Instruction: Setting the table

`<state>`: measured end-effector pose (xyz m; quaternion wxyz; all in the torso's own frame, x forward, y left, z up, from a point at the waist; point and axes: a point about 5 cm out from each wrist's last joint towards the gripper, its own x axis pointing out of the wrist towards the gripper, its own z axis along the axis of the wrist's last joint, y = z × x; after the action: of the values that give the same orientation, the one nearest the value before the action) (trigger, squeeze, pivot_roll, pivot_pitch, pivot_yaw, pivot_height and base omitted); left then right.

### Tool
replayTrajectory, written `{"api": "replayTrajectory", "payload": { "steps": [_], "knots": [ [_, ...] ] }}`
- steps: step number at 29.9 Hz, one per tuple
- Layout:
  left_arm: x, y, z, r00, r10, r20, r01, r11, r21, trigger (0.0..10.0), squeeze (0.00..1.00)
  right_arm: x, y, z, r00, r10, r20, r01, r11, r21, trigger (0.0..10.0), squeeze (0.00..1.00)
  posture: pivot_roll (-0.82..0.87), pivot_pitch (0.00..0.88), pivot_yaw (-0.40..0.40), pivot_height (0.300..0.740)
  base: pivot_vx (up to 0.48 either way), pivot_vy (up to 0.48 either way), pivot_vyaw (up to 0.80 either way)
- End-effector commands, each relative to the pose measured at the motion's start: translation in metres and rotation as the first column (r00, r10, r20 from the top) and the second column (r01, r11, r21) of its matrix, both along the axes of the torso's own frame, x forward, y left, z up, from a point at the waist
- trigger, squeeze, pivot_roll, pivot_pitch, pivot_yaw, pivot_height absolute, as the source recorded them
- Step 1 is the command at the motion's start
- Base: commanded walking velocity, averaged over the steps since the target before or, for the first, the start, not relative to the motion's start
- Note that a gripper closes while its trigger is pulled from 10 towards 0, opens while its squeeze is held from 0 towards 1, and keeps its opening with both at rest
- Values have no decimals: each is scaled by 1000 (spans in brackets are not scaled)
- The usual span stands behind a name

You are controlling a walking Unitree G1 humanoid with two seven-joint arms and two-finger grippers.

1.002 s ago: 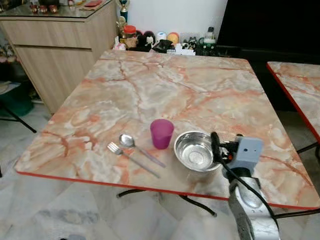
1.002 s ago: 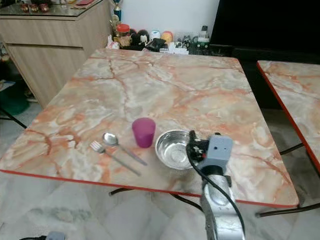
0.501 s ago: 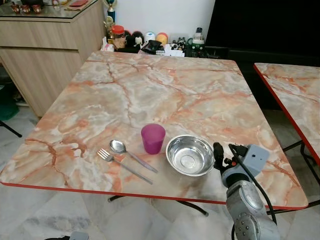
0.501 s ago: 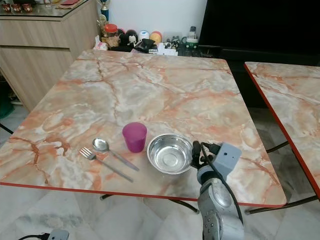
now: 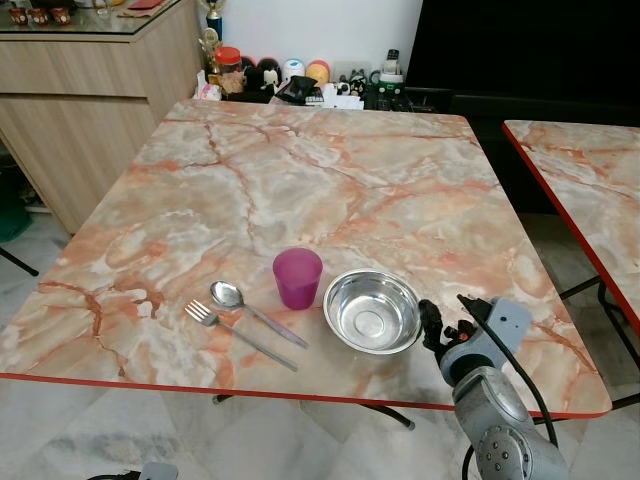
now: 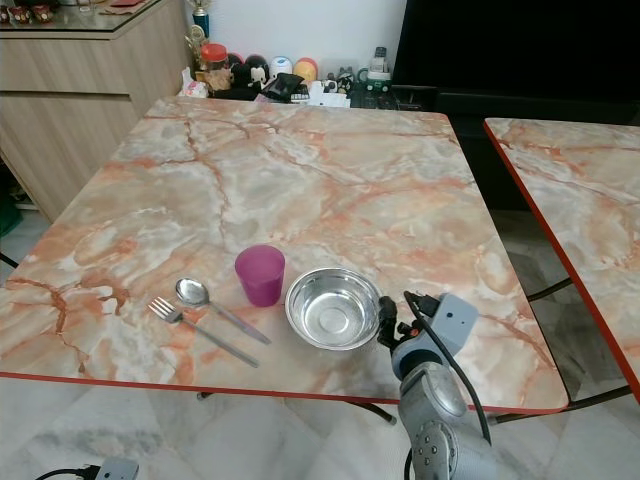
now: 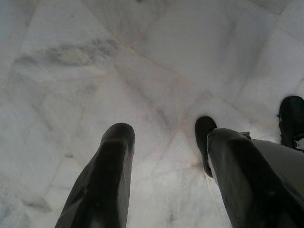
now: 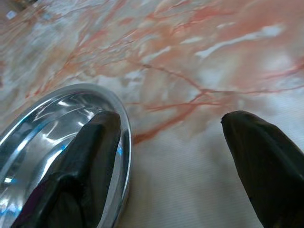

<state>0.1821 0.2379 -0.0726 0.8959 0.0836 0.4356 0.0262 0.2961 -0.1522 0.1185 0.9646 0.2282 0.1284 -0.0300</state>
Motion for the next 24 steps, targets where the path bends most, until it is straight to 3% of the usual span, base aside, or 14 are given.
{"api": "replayTrajectory", "payload": {
  "steps": [1,6,12,15,19,20,24],
  "knots": [
    [-9,0,-5,999,-6,-43,7,1000,8,10000,0,1,1,6,1000,14,23,-14,1000,0,10000,0,10,132,-31,740,0,0,0],
    [-10,-1,-5,999,-12,-44,13,1000,8,10000,0,2,0,6,999,23,22,-23,1000,6,10000,0,12,131,-30,740,0,0,0],
    [-11,-1,-6,999,-19,-50,19,1000,9,10000,0,4,11,2,993,118,13,-118,992,40,10000,0,12,133,-28,740,0,0,0],
    [-11,-2,-6,998,-23,-52,23,1000,10,10000,0,9,12,-2,993,115,0,-115,988,101,10000,0,19,133,-27,740,0,0,0],
    [-11,-1,-6,998,-22,-52,23,1000,12,10000,0,13,10,0,994,108,3,-108,988,106,9882,0,20,132,-27,740,0,0,0],
    [-11,-1,-6,998,-23,-53,24,1000,13,10000,0,13,10,0,994,105,6,-105,988,112,0,0,20,132,-27,740,0,0,0],
    [-11,-1,-6,998,-25,-54,25,1000,15,10000,0,13,10,0,994,106,8,-106,987,123,0,0,20,132,-27,740,0,0,0]
  ]
}}
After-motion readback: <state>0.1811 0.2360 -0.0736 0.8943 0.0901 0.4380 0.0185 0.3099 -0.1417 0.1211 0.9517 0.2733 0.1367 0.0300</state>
